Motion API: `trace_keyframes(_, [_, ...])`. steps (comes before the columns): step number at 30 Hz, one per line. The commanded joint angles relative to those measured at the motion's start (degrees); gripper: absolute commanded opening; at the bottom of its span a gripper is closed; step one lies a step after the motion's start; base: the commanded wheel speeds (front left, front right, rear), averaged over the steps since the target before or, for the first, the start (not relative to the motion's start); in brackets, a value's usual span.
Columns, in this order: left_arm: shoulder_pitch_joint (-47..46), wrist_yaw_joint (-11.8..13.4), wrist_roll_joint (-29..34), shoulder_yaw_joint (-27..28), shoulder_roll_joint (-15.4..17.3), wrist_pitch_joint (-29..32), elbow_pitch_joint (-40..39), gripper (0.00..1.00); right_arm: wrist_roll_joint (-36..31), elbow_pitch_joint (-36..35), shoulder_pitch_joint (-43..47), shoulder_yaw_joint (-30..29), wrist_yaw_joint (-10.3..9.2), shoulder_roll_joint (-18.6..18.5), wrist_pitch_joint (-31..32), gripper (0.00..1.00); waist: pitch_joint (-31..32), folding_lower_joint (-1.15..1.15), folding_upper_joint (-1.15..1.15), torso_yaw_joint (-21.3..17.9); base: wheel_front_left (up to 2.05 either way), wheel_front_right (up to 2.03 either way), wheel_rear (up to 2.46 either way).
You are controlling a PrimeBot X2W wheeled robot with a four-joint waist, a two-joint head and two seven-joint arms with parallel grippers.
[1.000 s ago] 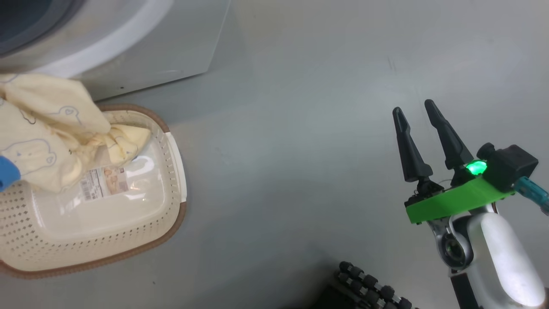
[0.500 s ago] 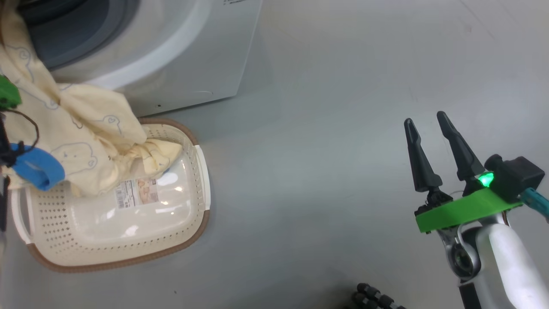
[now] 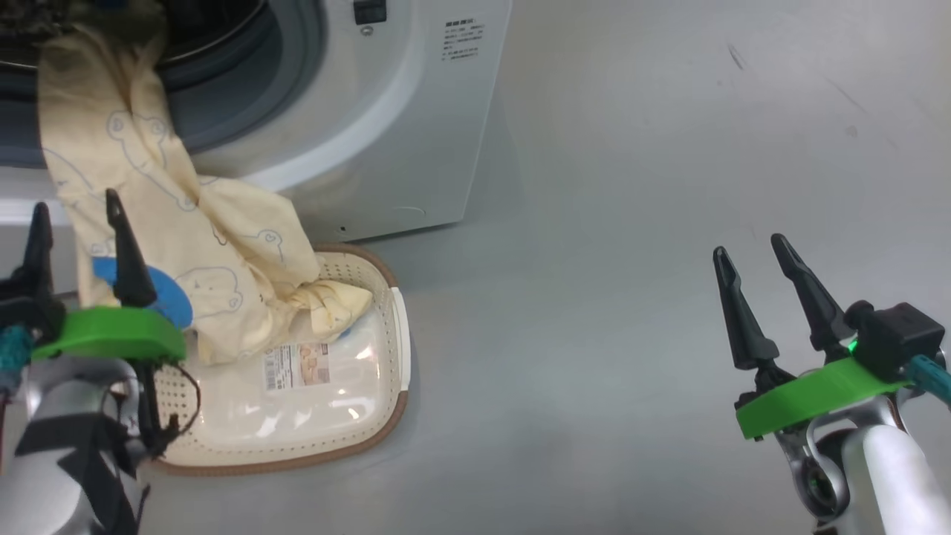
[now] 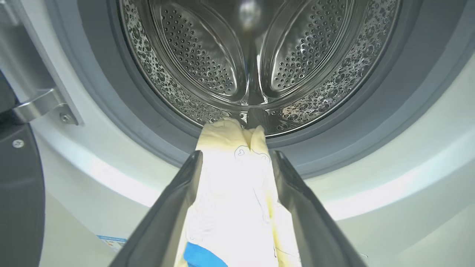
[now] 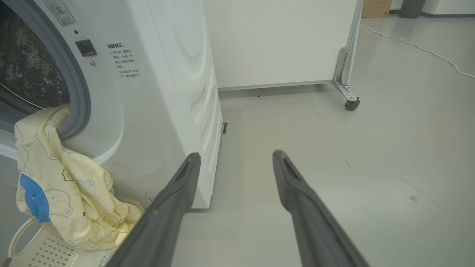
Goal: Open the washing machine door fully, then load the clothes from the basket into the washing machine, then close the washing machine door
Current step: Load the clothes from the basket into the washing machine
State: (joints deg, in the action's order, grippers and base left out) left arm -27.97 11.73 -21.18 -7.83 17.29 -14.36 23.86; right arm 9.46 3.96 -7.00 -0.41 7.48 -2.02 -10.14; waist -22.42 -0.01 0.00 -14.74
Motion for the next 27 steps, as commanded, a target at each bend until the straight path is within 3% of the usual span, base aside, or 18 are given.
trace_keyframes(1, [1.2,0.8,1.0,1.9,1.2,-0.6,-3.9,1.0,-0.6,-2.3,0.7,0.5,0.01,-0.9,0.4,1.0,2.2,0.01,0.0,1.6,0.0,0.0,0.0])
trace_keyframes(11, [14.7,1.3,4.4,0.3,-3.8,-0.6,-13.8,1.0,-3.1,-5.6,5.5,-1.5,0.01,-0.9,3.9,1.0,9.1,0.01,0.0,5.9,0.0,0.0,0.0])
trace_keyframes(27, [25.4,-0.2,6.5,-2.9,-7.2,-0.6,-14.8,1.0,-5.2,-9.6,11.8,-3.0,0.01,-0.9,8.0,1.0,17.9,0.01,0.0,11.2,0.0,0.0,0.0])
